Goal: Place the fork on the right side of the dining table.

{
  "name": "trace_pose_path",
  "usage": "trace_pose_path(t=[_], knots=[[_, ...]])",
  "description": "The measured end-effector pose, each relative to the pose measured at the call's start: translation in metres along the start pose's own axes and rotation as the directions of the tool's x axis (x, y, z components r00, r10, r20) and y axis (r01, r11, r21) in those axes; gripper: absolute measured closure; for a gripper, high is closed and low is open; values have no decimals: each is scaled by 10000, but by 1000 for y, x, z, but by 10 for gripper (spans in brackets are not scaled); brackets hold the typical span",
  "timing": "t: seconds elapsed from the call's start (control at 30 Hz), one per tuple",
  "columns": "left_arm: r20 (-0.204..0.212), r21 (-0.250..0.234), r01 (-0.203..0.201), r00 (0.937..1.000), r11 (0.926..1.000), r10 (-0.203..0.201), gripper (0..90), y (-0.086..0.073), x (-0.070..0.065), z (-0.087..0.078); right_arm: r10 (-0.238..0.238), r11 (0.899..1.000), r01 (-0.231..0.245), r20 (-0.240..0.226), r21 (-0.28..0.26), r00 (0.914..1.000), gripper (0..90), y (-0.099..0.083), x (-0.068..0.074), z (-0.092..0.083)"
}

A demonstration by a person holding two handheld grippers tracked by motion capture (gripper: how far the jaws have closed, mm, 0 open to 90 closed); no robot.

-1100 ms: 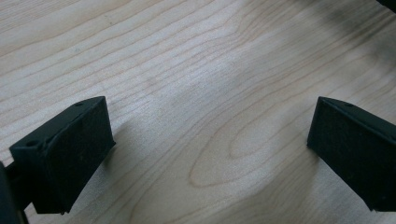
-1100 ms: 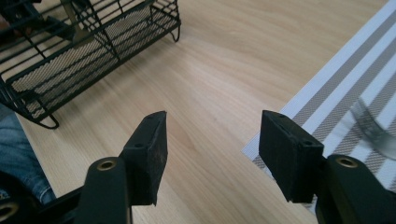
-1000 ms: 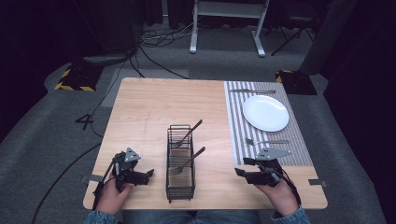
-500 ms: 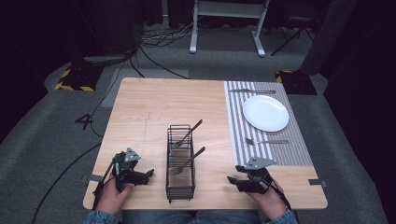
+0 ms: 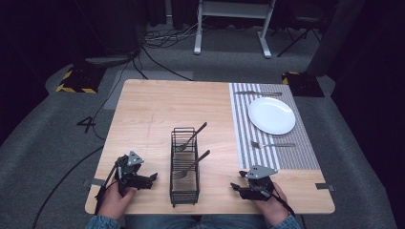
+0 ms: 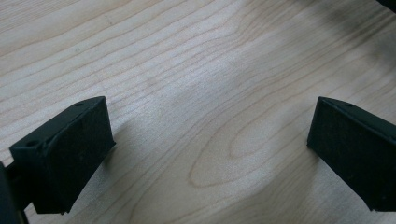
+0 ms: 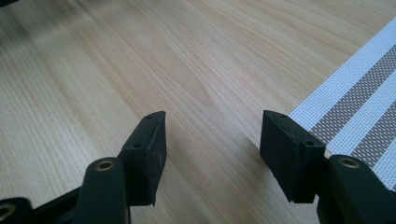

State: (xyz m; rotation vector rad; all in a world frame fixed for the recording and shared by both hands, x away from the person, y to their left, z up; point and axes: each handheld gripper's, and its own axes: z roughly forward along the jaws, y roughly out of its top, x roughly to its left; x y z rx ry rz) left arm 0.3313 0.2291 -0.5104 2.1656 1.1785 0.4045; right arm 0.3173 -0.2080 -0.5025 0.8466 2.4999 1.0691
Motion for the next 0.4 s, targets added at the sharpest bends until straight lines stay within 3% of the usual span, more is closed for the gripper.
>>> trace_pose_path(t=[0.1,0.23,0.3,0.33,0.4], knots=[[6,0,5,10000,10000,-5,2,0,0,0,66,9998,-66,1,-180,10000,368,-2,-1,1],[2,6,0,10000,10000,0,2,0,0,0,95,9997,-102,-328,-211,9994,238,-3,-4,4],[0,7,-18,10000,10000,18,2,0,0,0,25,10000,-25,-158,-3,9999,101,-2,-1,6],[10,9,5,10000,10000,-5,2,0,0,0,266,9996,-265,-48,140,9996,80,-1,-2,7],[10,8,4,10000,10000,-4,3,0,0,0,299,9994,-299,13,185,9996,68,-1,-2,8]])
